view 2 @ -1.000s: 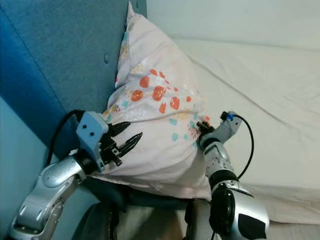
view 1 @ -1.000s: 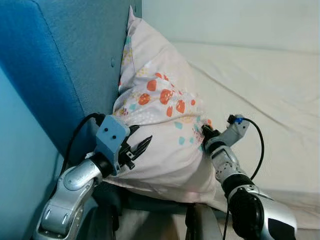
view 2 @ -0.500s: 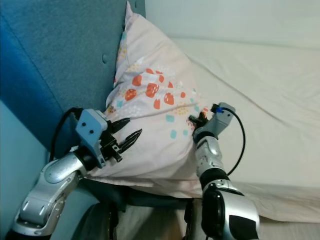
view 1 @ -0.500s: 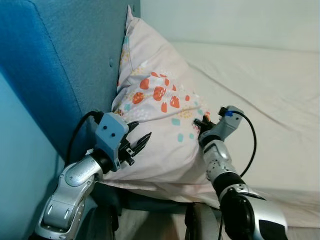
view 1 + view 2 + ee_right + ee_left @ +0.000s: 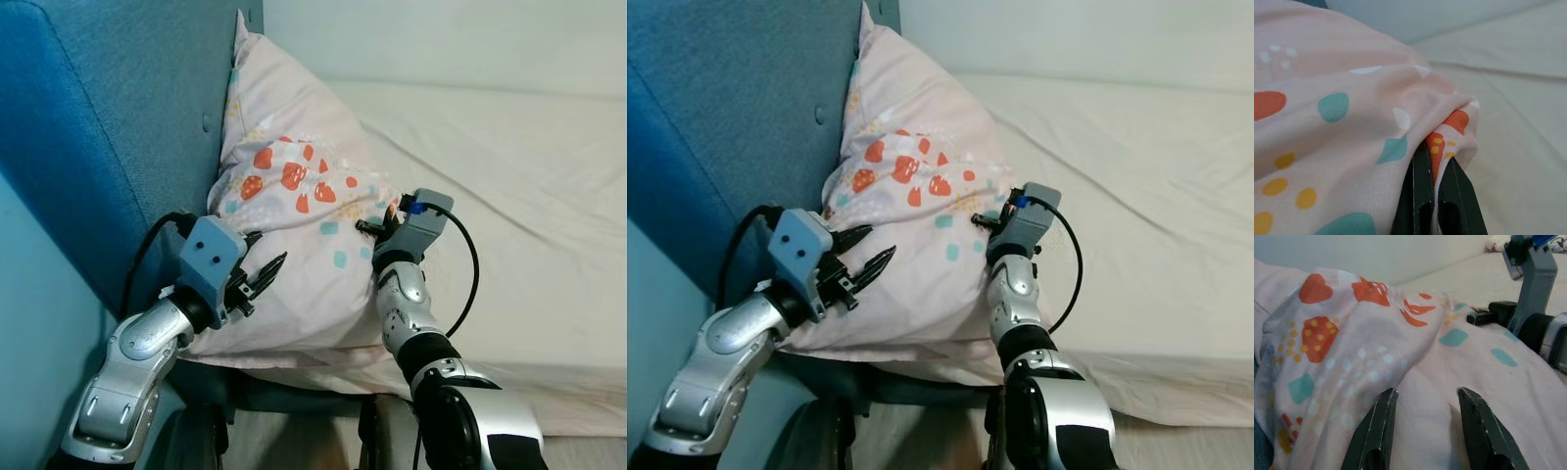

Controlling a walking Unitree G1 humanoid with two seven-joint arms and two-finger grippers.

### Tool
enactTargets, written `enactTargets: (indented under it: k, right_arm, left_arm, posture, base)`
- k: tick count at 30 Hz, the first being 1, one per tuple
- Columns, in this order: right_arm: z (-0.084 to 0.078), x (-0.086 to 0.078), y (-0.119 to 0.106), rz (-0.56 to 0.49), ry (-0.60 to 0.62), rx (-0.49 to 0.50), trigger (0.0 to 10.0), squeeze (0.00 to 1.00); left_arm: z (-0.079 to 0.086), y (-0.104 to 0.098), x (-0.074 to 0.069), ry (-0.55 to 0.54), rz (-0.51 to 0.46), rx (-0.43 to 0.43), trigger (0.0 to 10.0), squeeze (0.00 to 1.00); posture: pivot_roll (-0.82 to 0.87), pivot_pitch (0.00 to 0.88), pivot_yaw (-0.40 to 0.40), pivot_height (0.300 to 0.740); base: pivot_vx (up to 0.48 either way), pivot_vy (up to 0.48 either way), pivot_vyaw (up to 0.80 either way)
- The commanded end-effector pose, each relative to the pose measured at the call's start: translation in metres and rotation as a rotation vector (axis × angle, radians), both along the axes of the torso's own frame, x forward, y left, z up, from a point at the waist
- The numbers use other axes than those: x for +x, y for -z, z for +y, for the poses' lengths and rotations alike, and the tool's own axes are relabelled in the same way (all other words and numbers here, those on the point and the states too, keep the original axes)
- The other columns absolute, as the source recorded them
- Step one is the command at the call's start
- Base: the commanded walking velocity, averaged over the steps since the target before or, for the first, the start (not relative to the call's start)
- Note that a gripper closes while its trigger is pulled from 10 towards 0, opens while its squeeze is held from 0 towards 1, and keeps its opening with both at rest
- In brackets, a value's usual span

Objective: Clean up the room

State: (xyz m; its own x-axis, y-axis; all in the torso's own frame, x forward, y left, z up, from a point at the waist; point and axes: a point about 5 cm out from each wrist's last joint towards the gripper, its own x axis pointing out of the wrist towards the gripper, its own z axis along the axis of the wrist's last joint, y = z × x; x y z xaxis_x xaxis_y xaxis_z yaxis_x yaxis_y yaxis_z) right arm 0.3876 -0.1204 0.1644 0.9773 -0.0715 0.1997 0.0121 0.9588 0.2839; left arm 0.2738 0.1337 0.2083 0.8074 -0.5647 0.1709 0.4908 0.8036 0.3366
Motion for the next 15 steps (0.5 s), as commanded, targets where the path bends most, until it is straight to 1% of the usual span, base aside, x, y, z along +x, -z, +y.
enactTargets:
  k: [1, 3, 4, 5, 6, 7, 8, 10, 11, 14, 15]
  right_arm:
    - [0.017, 0.001, -0.028, -0.135, -0.036, -0.061, 0.0, 0.0]
    - [0.017, 0.001, -0.028, -0.135, -0.036, -0.061, 0.0, 0.0]
    - [0.024, 0.0, -0.031, -0.158, -0.042, -0.082, 0.0, 0.0]
    - [0.024, 0.0, -0.031, -0.158, -0.042, -0.082, 0.0, 0.0]
    - [0.03, -0.001, -0.034, -0.179, -0.051, -0.1, 0.0, 0.0]
    - [0.03, -0.001, -0.034, -0.179, -0.051, -0.1, 0.0, 0.0]
    - [0.036, -0.003, -0.036, -0.196, -0.06, -0.115, 0.0, 0.0]
    - [0.036, -0.003, -0.036, -0.196, -0.06, -0.115, 0.0, 0.0]
    - [0.041, -0.004, -0.037, -0.208, -0.066, -0.131, 0.0, 0.0]
    - [0.041, -0.004, -0.037, -0.208, -0.066, -0.131, 0.0, 0.0]
    - [0.044, -0.005, -0.037, -0.214, -0.068, -0.142, 0.0, 0.0]
  left_arm:
    - [0.008, 0.002, 0.002, -0.023, 0.003, 0.026, 10.0, 0.0]
    - [0.008, 0.002, 0.002, -0.023, 0.003, 0.026, 10.0, 0.0]
    - [0.007, 0.004, 0.002, -0.018, 0.006, 0.036, 10.0, 0.0]
    - [0.007, 0.004, 0.002, -0.018, 0.006, 0.036, 10.0, 0.0]
    - [0.006, 0.006, 0.001, -0.012, 0.009, 0.047, 10.0, 0.0]
    - [0.006, 0.006, 0.001, -0.012, 0.009, 0.047, 10.0, 0.0]
    - [0.006, 0.008, 0.0, -0.008, 0.012, 0.057, 10.0, 0.0]
    - [0.006, 0.008, 0.0, -0.008, 0.012, 0.057, 10.0, 0.0]
    - [0.006, 0.009, -0.001, -0.007, 0.013, 0.063, 10.0, 0.0]
    - [0.006, 0.009, -0.001, -0.007, 0.013, 0.063, 10.0, 0.0]
    - [0.006, 0.01, 0.0, -0.007, 0.013, 0.067, 10.0, 0.0]
  posture:
    - [0.2, 0.177, -0.061, 0.562]
    - [0.2, 0.177, -0.061, 0.562]
    - [0.2, 0.177, -0.06, 0.562]
    - [0.2, 0.177, -0.06, 0.562]
    - [0.2, 0.179, -0.061, 0.562]
    - [0.2, 0.179, -0.061, 0.562]
    - [0.2, 0.179, -0.062, 0.562]
    - [0.2, 0.179, -0.062, 0.562]
    - [0.2, 0.18, -0.062, 0.562]
    - [0.2, 0.18, -0.062, 0.562]
    - [0.2, 0.179, -0.063, 0.562]
  base:
    - [0.0, 0.0, 0.0]
    - [0.0, 0.0, 0.0]
    - [0.0, 0.0, 0.0]
    - [0.0, 0.0, 0.0]
    - [0.0, 0.0, 0.0]
    - [0.0, 0.0, 0.0]
    - [0.0, 0.0, 0.0]
    - [0.0, 0.0, 0.0]
    - [0.0, 0.0, 0.0]
    - [0.0, 0.0, 0.0]
    - [0.0, 0.0, 0.0]
